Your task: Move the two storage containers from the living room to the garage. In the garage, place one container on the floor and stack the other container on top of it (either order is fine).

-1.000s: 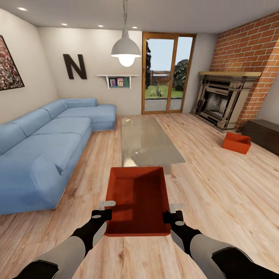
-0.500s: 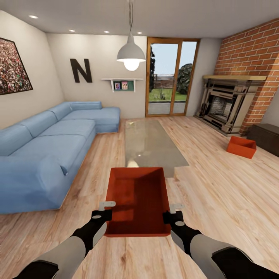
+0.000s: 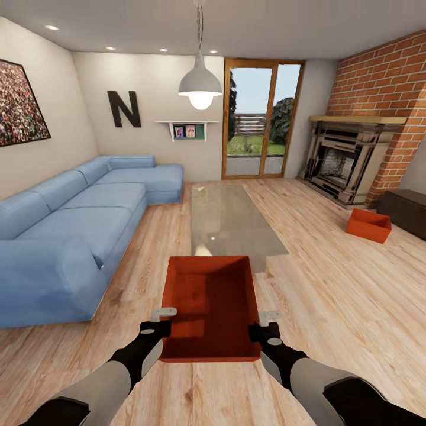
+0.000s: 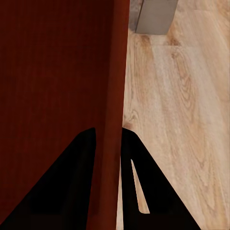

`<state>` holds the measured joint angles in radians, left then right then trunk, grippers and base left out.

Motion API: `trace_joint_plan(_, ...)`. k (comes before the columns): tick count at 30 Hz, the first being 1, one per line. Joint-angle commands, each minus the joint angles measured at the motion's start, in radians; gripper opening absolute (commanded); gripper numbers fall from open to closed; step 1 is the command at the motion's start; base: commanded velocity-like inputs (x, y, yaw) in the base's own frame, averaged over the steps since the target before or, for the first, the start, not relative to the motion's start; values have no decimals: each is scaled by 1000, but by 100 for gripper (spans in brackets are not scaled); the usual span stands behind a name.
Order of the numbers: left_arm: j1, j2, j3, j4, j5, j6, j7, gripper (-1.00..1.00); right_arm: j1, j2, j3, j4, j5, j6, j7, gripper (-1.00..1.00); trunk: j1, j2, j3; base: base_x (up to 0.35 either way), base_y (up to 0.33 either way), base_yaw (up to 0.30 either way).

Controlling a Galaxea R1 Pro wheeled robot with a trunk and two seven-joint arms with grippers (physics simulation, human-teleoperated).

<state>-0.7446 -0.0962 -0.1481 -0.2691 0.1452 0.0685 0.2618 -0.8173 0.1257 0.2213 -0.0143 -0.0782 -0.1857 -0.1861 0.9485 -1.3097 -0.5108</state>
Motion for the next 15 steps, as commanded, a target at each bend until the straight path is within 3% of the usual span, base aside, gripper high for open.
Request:
trace_joint_plan(1,-1,1,43,-15,-16,7,10,-100,0,0,-20,16,-16,-4,-4,-100,-4,7,2,0,0,0)
trace_joint_plan(15,-1,1,42,-15,-17,7,10,-100,0,0,-20,16,-16,-2,-4,-100,-58,105,46,0,0,0)
